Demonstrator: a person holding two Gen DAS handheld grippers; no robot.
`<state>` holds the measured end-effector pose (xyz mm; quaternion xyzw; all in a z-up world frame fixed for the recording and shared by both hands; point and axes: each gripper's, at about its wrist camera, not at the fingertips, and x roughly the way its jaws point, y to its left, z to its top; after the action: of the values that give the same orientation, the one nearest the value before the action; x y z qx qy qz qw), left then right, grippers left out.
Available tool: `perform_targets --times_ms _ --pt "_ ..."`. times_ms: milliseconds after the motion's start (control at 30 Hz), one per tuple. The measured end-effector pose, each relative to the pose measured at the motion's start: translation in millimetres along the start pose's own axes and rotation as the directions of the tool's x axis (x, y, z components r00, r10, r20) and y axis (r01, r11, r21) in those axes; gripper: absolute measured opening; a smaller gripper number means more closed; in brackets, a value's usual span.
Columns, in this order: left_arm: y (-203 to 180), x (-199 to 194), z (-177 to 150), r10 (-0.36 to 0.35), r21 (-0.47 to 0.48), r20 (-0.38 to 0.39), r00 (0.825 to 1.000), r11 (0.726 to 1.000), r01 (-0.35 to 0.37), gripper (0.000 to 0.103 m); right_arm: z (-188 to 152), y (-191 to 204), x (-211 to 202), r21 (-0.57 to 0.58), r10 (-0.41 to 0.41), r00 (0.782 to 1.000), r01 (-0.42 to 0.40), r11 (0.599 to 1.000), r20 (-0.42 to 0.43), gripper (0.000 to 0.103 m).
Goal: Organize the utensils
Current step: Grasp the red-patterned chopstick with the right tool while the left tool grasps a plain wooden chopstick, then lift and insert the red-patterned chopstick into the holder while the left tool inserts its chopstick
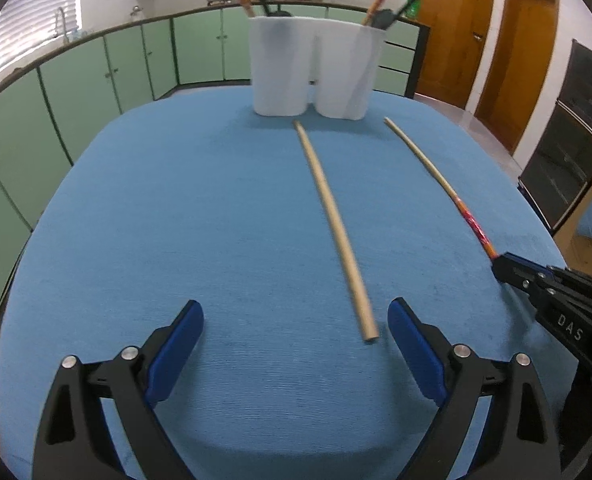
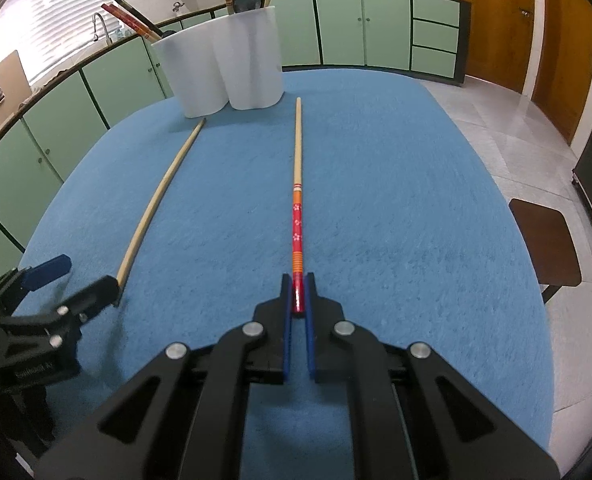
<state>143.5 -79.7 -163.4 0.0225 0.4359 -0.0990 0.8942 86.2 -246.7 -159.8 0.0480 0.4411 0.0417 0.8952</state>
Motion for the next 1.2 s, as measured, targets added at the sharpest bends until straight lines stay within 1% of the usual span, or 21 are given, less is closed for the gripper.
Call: perform_targets --times_ms 100,167,233,300,333,400,500,533,567,600,633,700,800,833,1033,1200 --pt "-4.3 5.5 0.4 0.013 0.014 -0.024 1.0 1.0 -0.013 0.088 1.1 -0.6 1.3 0.003 0.006 1.0 -0.006 1.0 -0.001 0.005" --pt "-5.0 6.2 0.7 0.025 0.019 -0.027 0.999 1.0 -0.025 0.088 1.7 -1.3 2.1 0.006 0.01 1.0 -0.01 1.0 -0.001 0.005" --pt "-4.0 5.9 0.6 0.033 0.017 -0.025 0.999 0.999 -0.033 0.083 2.1 -1.7 2.7 0.007 0.012 1.0 -0.012 1.0 -0.001 0.005" --pt "-2.5 3.4 0.4 0.033 0.012 -0.014 0.999 0.999 -0.033 0.069 2.1 -1.5 2.9 0.004 0.01 1.0 -0.01 1.0 -0.001 0.005" --pt "-2.6 2.4 0.5 0.032 0.012 -0.009 0.999 0.999 -0.031 0.065 2.0 -0.9 2.9 0.002 0.007 1.0 -0.007 1.0 0.0 0.006" --pt "-3.9 1.0 0.0 0.027 0.022 -0.002 1.0 0.999 -0.027 0.052 2.2 -0.5 3.0 -0.003 0.004 1.0 -0.004 1.0 0.0 0.006" --pt "-7.1 0.0 -0.6 0.023 0.041 0.006 1.0 0.999 -0.023 0.042 -0.6 0.3 0.7 -0.013 0.001 1.0 -0.001 1.0 0.002 0.01" --pt "-6.7 -0.1 -0.5 0.021 0.042 0.007 1.0 0.999 -0.021 0.039 -2.7 0.8 -1.1 -0.018 -0.001 1.0 0.002 1.0 0.005 0.012" --pt "-6.4 -0.5 -0.6 0.021 0.042 0.009 1.0 0.999 -0.022 0.033 -4.3 1.4 -2.3 -0.024 -0.003 1.0 0.004 1.0 0.008 0.013" --pt "-5.9 -0.4 -0.8 0.022 0.04 0.01 1.0 0.999 -0.022 0.028 -4.9 1.7 -2.8 -0.027 -0.007 1.0 0.007 1.0 0.01 0.013" --pt "-5.8 -0.6 -0.7 0.02 0.038 0.01 1.0 0.999 -0.02 0.026 -4.6 1.8 -2.5 -0.028 -0.008 1.0 0.008 1.0 0.009 0.013" --pt "-5.5 -1.1 -1.2 0.015 0.035 0.012 1.0 0.999 -0.016 0.017 -3.8 2.2 -0.9 -0.03 -0.009 1.0 0.009 1.0 0.006 0.013" --pt "-5.0 -0.9 -1.3 0.013 0.027 0.012 1.0 1.0 -0.013 0.008 -3.3 2.8 -0.6 -0.034 -0.016 1.0 0.016 0.999 0.008 0.008" --pt "-5.2 -0.8 -1.3 0.012 0.026 0.012 1.0 1.0 -0.012 0.007 -2.9 2.9 0.0 -0.034 -0.016 1.0 0.017 0.999 0.008 0.005" --pt "-4.8 -1.3 -0.8 0.012 0.022 0.017 1.0 1.0 -0.012 0.007 -4.0 1.4 -1.7 -0.027 -0.008 1.0 0.009 1.0 0.012 0.005" --pt "-2.4 -8.1 -0.4 0.005 0.007 0.029 1.0 1.0 -0.005 0.007 -6.2 0.1 -8.7 -0.023 -0.002 0.999 0.003 1.0 0.035 0.005"
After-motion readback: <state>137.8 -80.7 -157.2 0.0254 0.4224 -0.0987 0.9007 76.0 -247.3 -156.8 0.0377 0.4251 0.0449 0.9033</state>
